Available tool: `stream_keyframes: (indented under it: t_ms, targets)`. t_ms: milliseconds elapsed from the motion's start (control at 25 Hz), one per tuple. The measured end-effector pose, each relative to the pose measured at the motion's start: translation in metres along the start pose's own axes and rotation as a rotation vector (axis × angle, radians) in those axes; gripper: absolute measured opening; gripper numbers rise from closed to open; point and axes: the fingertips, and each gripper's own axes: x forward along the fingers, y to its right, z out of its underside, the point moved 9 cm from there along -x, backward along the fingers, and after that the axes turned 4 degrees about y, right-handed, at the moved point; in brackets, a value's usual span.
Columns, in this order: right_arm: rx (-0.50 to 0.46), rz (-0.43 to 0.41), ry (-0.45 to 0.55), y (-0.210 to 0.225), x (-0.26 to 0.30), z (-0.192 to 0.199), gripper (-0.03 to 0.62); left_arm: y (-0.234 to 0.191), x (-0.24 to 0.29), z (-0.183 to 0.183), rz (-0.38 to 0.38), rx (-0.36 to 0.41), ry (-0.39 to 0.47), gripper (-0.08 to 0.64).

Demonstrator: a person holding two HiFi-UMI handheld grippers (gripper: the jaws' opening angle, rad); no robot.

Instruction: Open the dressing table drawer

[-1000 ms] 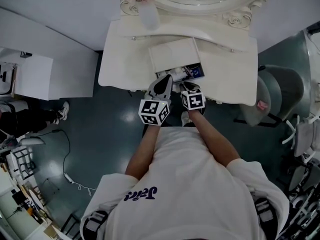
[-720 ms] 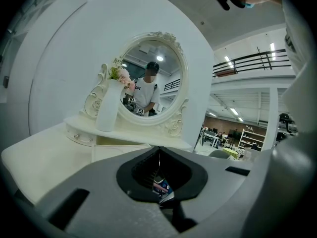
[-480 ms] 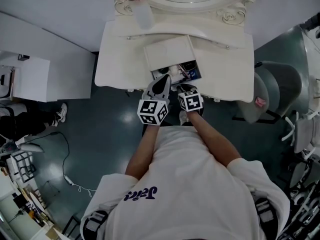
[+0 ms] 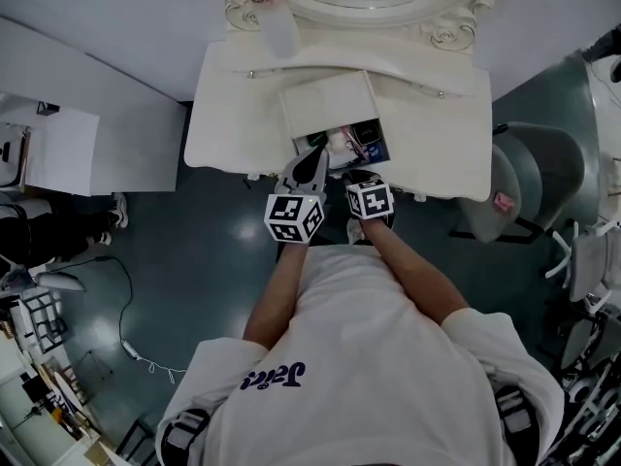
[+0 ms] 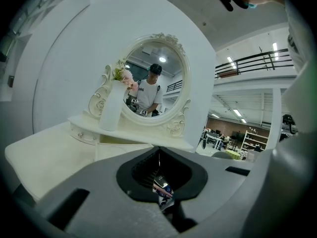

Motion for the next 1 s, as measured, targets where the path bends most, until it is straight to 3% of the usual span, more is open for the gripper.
stream_keyframes:
  t_ms: [320,520,680,1000]
  targets:
    - [-0.045,-0.006,-0.023,0.0,-0.011,0.0,0.075,-0.001,-0.002,-0.002,-0.02,0.001,0.009,0.015]
    - [-0.053,-0.031,0.022,-0.003,-0.034,-0.019,0.074,-0.008,-0.004,-0.006,-0.056,0.003,0.03,0.015]
    - [-0.072,-0.056,0.155,-0.006,-0.06,-0.051,0.06,-0.009,-0.005,-0.015,-0.083,0.016,0.05,0.015]
    - [-0.228,-0.062,0.495,-0.013,-0.123,-0.119,0.027,0.009,-0.014,-0.049,-0.092,0.102,0.131,0.015]
